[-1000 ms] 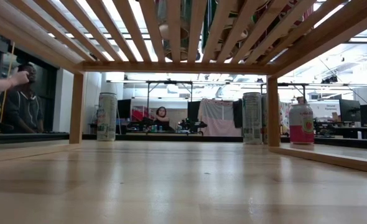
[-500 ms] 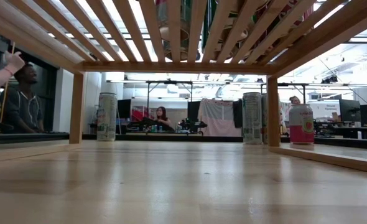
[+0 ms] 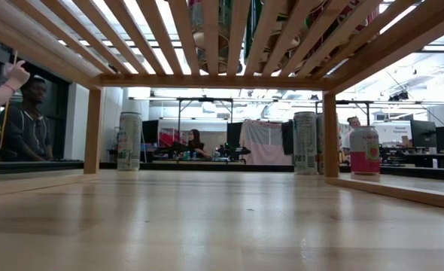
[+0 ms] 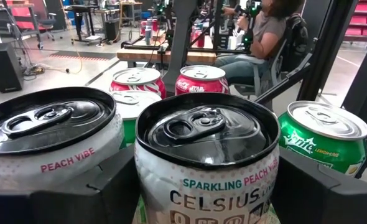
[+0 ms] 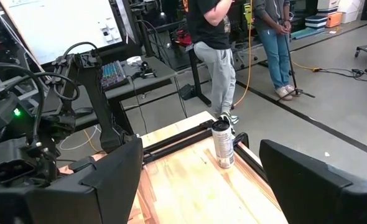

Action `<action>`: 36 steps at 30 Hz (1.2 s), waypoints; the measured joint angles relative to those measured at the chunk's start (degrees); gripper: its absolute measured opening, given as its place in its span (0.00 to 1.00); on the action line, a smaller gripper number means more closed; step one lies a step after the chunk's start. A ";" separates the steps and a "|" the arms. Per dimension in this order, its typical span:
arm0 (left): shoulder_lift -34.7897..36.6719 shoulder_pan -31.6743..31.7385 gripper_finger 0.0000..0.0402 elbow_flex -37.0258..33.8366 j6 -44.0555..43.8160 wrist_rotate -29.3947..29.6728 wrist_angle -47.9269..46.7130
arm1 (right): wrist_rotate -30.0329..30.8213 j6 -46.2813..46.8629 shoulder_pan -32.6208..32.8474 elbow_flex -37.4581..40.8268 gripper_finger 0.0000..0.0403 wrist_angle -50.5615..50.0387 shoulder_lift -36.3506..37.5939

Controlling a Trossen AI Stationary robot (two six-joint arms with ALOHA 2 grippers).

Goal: Place canned beverage on shelf
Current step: Put the left white-pink soda can on the shelf aligned with the other white-pink soda can

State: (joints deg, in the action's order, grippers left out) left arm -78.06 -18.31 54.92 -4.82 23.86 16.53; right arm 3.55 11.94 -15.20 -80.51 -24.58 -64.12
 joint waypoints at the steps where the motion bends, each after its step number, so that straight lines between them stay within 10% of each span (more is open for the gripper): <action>1: 0.00 0.00 0.70 0.00 0.00 0.00 0.00 | 0.02 0.00 0.00 0.00 0.76 0.00 0.00; 36: 0.02 0.02 0.83 0.07 0.15 -5.62 3.15 | 0.28 -0.02 -0.02 0.00 0.76 0.00 0.00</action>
State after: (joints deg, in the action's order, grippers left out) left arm -78.04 -18.28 54.98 -4.67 18.24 19.68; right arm 3.84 11.92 -15.22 -80.51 -24.58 -64.12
